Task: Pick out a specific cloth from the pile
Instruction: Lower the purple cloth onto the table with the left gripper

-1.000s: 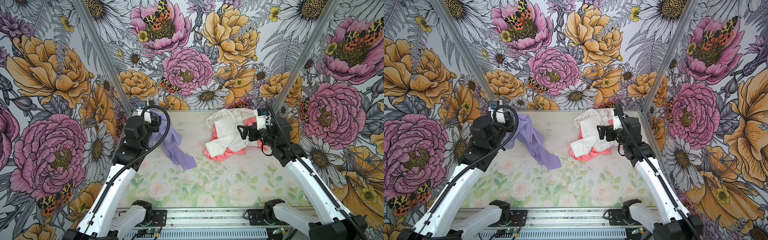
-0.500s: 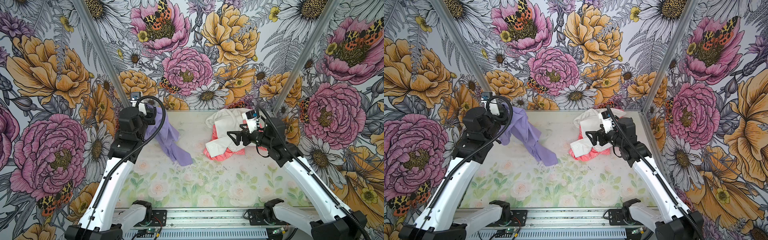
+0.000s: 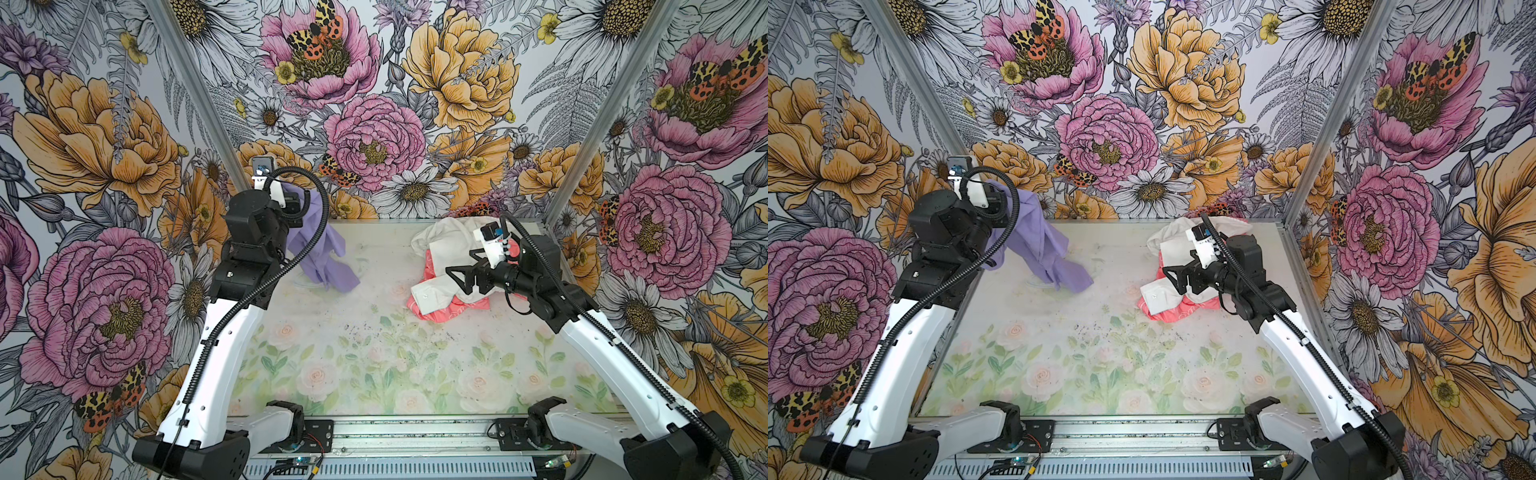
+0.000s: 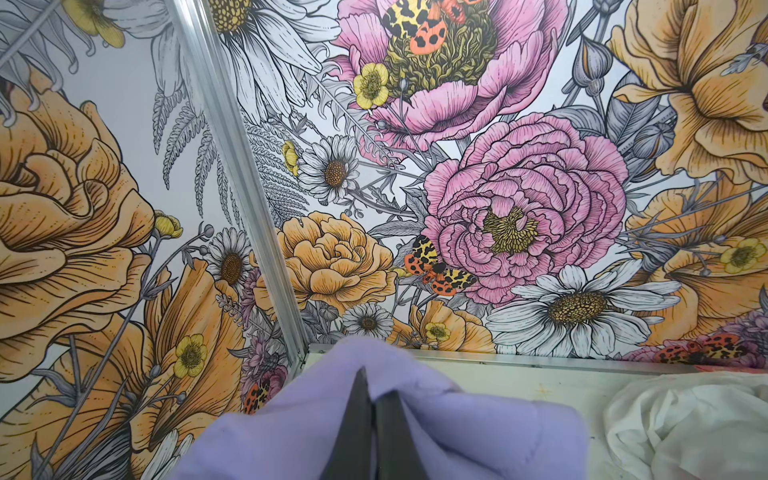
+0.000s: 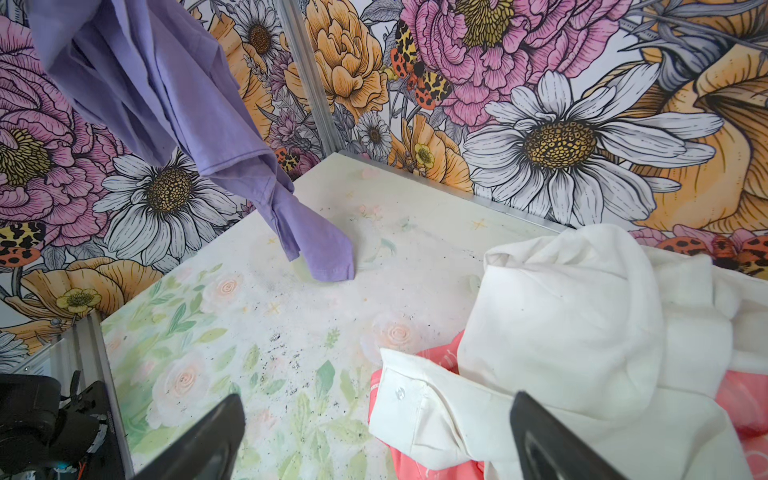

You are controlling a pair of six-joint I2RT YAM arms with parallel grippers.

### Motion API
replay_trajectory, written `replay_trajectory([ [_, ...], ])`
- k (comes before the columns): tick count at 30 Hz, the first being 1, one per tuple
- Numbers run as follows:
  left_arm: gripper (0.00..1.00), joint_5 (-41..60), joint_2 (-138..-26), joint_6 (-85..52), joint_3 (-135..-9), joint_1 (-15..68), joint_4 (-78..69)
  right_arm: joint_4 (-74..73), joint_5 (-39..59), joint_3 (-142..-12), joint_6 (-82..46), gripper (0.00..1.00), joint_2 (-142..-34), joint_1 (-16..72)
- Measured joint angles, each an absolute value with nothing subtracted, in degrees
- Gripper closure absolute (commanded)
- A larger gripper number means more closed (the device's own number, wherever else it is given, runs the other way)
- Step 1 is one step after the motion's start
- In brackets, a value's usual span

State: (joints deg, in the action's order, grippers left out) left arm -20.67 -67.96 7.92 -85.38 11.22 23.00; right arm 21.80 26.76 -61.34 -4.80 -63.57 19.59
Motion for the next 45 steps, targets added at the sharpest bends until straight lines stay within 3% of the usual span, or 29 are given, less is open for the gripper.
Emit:
replay_trajectory([
  [11, 1.0, -19.64, -74.06, 2.92, -66.78, 11.22, 21.26, 21.58, 25.63, -61.34, -3.75, 0.0, -63.57, 19.86],
  [27, 1.0, -18.5, -68.64, -6.94, -53.93, 12.03, 17.58, 21.58, 24.86, -61.34, -3.7, 0.01, -63.55, 19.86],
  [30, 0.82, -18.17, -67.07, -8.91, -50.3, 12.62, 17.21, 21.58, 24.67, -61.34, -3.73, 0.01, -63.46, 19.86],
  [36, 0.22, -15.73, -65.73, -11.94, -48.53, 12.64, 17.32, 21.58, 24.64, -61.34, -3.73, 0.01, -63.42, 19.86],
  [38, 0.09, -14.76, -63.61, -12.6, -48.9, 12.73, 17.37, 21.58, 24.62, -61.34, -3.7, 0.0, -63.4, 19.86],
  [40, 0.01, -13.78, -61.36, -12.78, -50.19, 13.04, 17.34, 21.58, 24.38, -61.34, -3.55, 0.0, -63.29, 19.86],
  [45, 0.01, -11.46, -56.99, -13.17, -54.52, 13.76, 15.57, 21.56, 23.99, -61.34, -3.53, 0.01, -63.05, 19.86],
])
